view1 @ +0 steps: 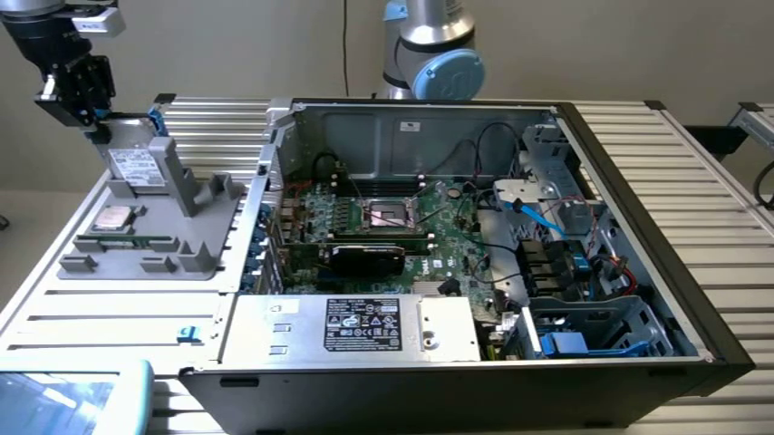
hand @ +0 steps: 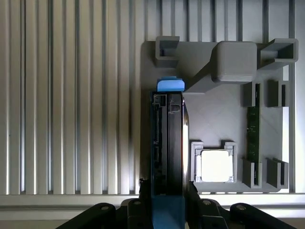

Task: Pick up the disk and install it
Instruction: 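Pick up the disk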

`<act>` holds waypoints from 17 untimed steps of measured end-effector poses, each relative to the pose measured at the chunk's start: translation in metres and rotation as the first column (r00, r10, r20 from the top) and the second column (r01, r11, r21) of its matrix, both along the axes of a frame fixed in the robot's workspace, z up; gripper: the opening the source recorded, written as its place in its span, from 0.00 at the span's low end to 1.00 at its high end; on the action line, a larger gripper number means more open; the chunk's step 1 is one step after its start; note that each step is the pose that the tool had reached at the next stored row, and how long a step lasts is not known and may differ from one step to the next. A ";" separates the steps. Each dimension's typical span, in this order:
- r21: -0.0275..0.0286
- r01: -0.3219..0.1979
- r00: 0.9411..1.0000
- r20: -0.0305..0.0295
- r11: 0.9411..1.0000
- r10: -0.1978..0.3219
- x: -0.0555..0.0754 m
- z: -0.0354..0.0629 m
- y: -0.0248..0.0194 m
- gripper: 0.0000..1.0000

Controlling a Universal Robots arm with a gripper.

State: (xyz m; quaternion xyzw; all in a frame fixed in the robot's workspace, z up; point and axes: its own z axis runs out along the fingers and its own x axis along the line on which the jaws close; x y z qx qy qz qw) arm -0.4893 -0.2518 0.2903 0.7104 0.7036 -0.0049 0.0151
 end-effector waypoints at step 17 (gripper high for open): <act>0.000 0.000 1.000 0.001 1.000 0.000 0.000 0.0138 0.0001 0.37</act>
